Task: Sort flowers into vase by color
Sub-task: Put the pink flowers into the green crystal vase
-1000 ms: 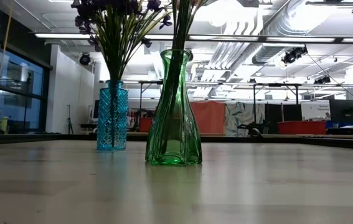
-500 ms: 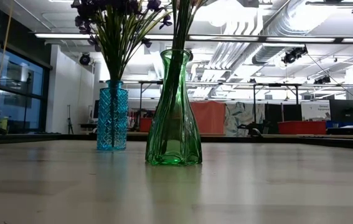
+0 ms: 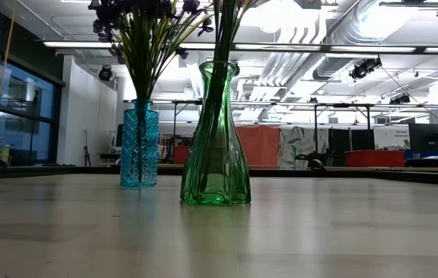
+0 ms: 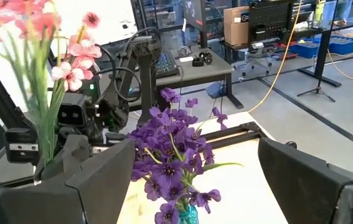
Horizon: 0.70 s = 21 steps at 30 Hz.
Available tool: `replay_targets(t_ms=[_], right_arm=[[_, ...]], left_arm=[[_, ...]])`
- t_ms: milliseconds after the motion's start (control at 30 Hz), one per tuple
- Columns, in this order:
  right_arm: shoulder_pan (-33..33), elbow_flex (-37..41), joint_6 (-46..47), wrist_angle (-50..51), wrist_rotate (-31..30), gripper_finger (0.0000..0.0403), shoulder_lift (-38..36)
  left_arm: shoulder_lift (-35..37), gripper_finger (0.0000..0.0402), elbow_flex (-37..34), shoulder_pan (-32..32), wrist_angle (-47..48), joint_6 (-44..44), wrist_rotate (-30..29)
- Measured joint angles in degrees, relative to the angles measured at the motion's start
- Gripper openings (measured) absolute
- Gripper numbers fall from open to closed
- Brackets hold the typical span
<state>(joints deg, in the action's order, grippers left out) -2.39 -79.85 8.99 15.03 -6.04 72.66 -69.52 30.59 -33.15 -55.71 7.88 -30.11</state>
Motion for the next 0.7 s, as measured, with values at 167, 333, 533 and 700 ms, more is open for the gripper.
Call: replay_targets(t_ms=[167,333,533,700], right_arm=[[0.0,0.0,0.0,0.67,0.0,0.0337,0.0],[0.0,0.0,0.74,2.5,0.0,0.0337,0.0],[0.0,0.02,1.2,3.43,0.0,0.0337,0.09],[0.0,0.02,1.05,3.43,-0.02,0.0337,0.19]], left_arm=[[-1.67,0.0,0.02,5.95,0.07,0.45,8.09],[-3.51,0.0,0.02,10.45,-0.81,0.5,13.26],[-4.8,0.0,0.02,14.74,-1.25,0.5,18.46],[-4.84,0.0,0.02,17.57,-1.22,1.05,21.76]])
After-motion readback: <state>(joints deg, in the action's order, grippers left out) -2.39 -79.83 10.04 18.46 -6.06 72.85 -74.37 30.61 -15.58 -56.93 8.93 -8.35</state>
